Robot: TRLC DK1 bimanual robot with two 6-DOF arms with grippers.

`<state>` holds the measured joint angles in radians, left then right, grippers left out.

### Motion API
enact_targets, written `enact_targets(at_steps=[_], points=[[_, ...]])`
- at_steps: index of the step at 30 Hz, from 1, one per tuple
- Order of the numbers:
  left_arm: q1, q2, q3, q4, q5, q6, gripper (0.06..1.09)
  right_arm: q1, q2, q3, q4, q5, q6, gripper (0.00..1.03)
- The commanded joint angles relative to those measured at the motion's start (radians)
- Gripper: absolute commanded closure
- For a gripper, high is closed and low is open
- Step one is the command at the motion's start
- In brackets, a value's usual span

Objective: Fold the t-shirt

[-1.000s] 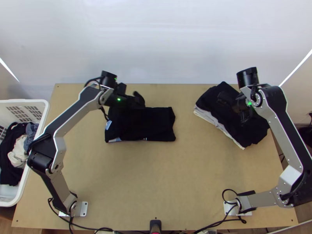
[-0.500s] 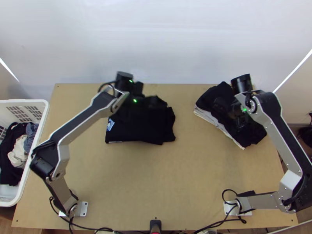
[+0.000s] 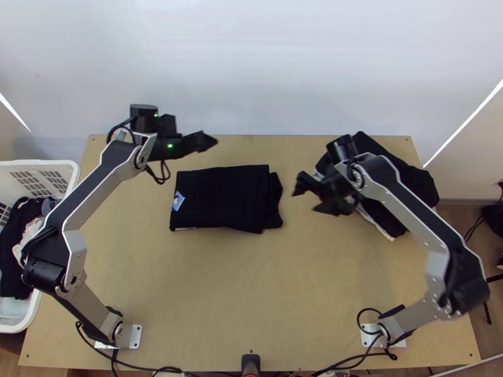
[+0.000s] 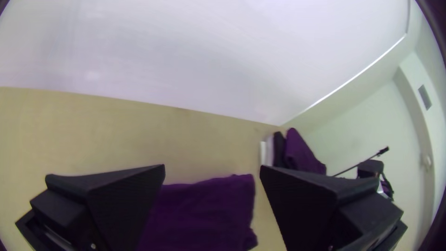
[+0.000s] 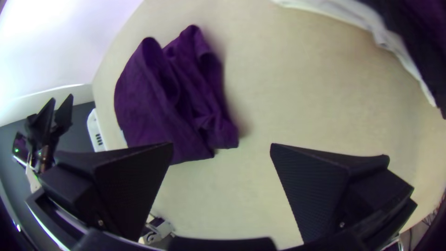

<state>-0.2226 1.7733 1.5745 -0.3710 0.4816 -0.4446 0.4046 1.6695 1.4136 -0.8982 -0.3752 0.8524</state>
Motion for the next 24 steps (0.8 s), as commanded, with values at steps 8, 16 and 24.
enact_targets(at_steps=[8, 16, 24], points=[[0.187, -0.135, -0.068, -0.006, -0.429, 0.273, 0.1, -0.066, 0.23, -0.021, 0.268, -0.254, -0.268, 0.04], [0.269, -0.199, -0.022, -0.103, -0.483, 0.296, 0.1, -0.033, 0.311, -0.021, 0.357, -0.266, -0.378, 0.04], [0.266, -0.235, -0.045, -0.134, -0.546, 0.297, 0.1, -0.02, 0.36, 0.007, 0.412, -0.304, -0.358, 0.04]])
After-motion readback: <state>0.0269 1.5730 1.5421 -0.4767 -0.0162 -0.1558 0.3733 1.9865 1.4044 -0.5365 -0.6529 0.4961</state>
